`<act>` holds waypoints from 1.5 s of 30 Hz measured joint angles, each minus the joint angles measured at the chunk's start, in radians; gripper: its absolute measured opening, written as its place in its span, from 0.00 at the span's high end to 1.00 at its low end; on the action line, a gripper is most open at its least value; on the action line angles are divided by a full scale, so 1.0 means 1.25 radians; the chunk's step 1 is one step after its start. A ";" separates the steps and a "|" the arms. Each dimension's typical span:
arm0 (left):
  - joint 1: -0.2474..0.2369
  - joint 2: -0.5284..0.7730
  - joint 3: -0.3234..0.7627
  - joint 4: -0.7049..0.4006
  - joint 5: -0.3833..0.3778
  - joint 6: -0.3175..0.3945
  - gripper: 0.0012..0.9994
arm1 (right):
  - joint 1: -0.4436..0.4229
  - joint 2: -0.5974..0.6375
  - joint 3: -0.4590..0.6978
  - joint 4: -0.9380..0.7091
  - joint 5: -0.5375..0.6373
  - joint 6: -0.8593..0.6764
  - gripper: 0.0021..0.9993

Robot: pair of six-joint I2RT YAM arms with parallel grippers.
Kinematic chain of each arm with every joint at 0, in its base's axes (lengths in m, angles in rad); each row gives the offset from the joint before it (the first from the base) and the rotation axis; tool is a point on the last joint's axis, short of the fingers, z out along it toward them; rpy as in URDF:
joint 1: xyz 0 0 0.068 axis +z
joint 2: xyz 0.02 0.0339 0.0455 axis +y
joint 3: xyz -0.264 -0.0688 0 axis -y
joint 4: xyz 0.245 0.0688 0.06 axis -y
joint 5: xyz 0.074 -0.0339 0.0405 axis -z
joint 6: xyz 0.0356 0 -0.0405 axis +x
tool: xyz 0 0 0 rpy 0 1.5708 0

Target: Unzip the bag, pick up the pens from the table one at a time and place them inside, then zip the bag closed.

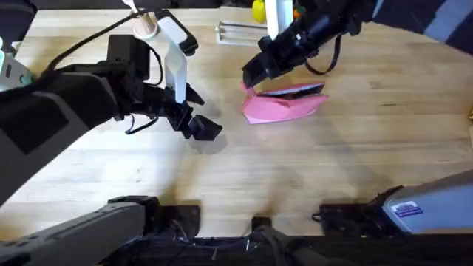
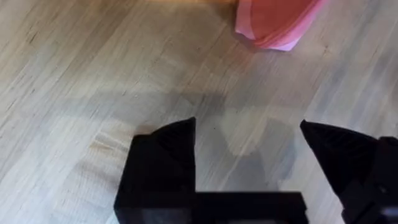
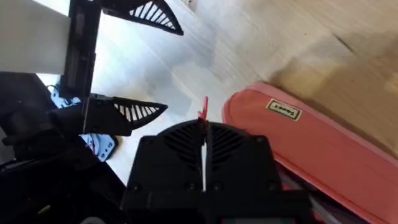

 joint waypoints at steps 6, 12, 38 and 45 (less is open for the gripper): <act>0.000 0.000 0.000 0.000 0.000 0.000 0.01 | 0.000 0.000 0.016 0.000 0.025 -0.002 0.97; 0.000 0.000 0.000 0.000 0.000 0.000 0.01 | 0.000 0.000 0.017 0.000 0.027 -0.002 0.97; 0.000 0.008 0.000 0.180 0.153 0.006 0.01 | 0.000 -0.016 0.048 0.001 0.041 -0.002 0.97; 0.000 0.071 -0.001 0.170 0.173 0.005 0.01 | 0.000 -0.018 0.051 -0.001 0.040 -0.002 0.67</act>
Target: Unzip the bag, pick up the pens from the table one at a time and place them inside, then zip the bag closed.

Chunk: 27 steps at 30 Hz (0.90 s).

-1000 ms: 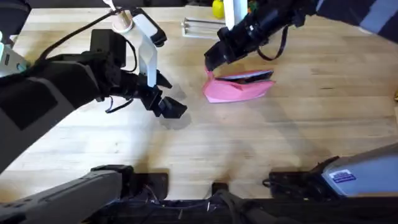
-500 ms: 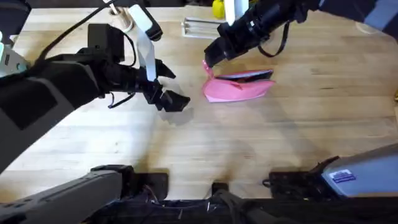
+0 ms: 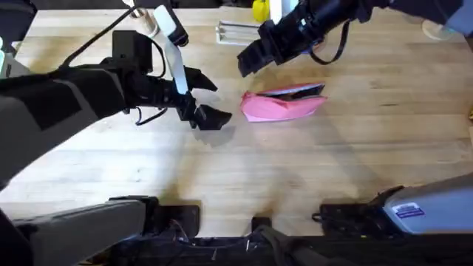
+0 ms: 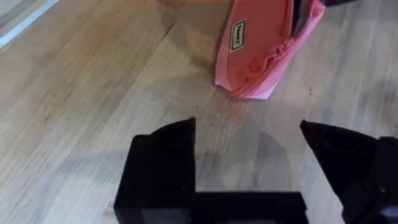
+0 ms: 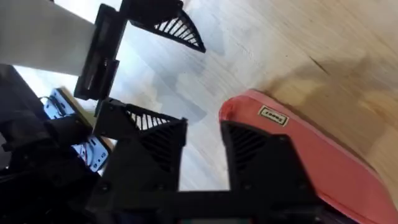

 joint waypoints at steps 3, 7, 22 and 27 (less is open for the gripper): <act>0.000 0.002 -0.001 -0.002 0.003 0.000 0.01 | 0.000 0.000 0.000 0.000 -0.001 0.000 0.23; 0.000 0.002 -0.001 -0.003 0.002 0.000 0.01 | 0.000 0.000 0.000 0.000 -0.001 -0.003 0.01; 0.003 0.002 -0.001 -0.053 -0.104 0.003 0.01 | 0.091 0.102 0.002 -0.004 0.120 -0.055 0.01; 0.040 0.002 -0.001 -0.099 -0.127 0.029 0.01 | 0.091 0.111 0.002 -0.004 0.165 -0.057 0.01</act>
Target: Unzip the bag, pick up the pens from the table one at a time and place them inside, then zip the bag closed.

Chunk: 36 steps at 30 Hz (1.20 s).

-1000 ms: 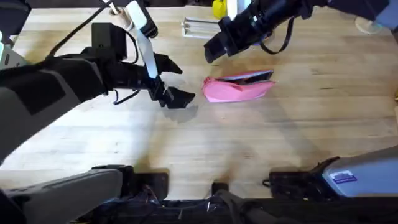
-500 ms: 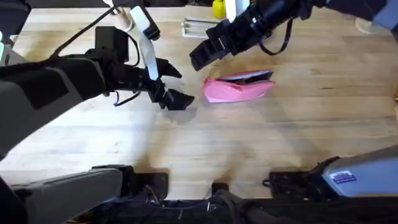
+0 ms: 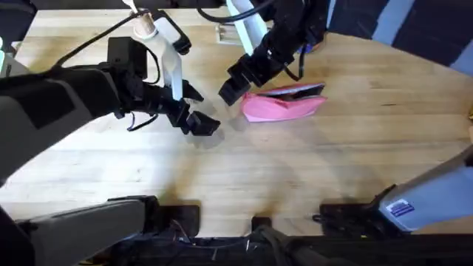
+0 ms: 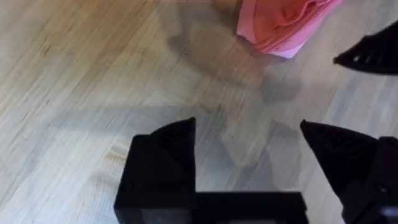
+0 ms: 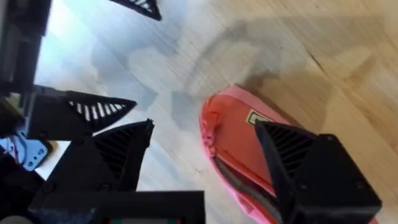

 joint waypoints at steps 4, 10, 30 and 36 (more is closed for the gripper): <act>0.037 0.000 0.000 -0.019 -0.012 0.010 0.01 | -0.004 0.008 0.000 -0.004 0.011 -0.001 0.05; 0.051 0.000 0.000 -0.021 -0.015 0.014 0.01 | -0.004 0.051 0.000 -0.012 -0.032 -0.001 0.33; 0.051 0.000 0.000 -0.020 -0.014 0.017 0.01 | -0.009 0.056 0.000 -0.030 -0.042 -0.001 0.85; 0.051 0.000 0.000 -0.020 -0.011 0.017 0.01 | -0.009 0.056 0.003 -0.040 -0.045 -0.001 0.96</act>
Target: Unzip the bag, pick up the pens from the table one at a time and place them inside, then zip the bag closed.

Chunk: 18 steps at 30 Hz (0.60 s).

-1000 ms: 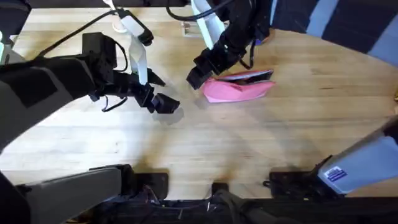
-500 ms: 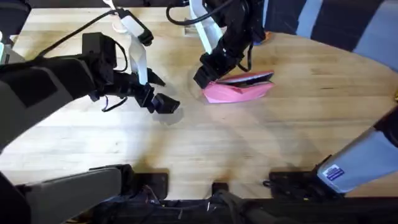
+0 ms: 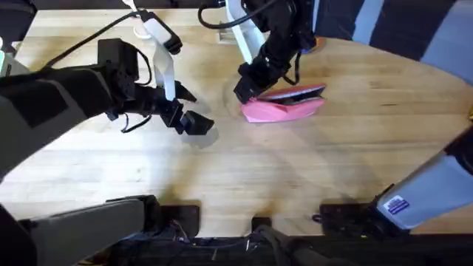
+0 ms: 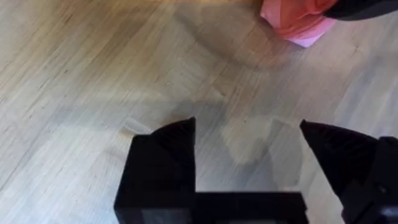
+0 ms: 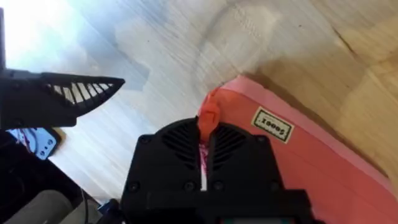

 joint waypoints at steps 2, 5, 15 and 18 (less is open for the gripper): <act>0.000 0.000 0.000 0.000 0.000 0.000 0.01 | 0.000 0.000 0.009 -0.014 0.000 0.000 0.96; 0.000 0.000 0.000 0.000 0.000 0.000 0.01 | 0.000 0.000 0.032 -0.035 0.000 0.000 0.96; -0.002 0.000 0.000 0.006 0.072 0.010 0.01 | 0.000 -0.001 0.091 -0.062 0.007 0.002 0.97; -0.016 0.011 0.000 0.024 0.136 0.049 0.01 | 0.000 -0.001 0.092 -0.061 0.008 0.030 0.97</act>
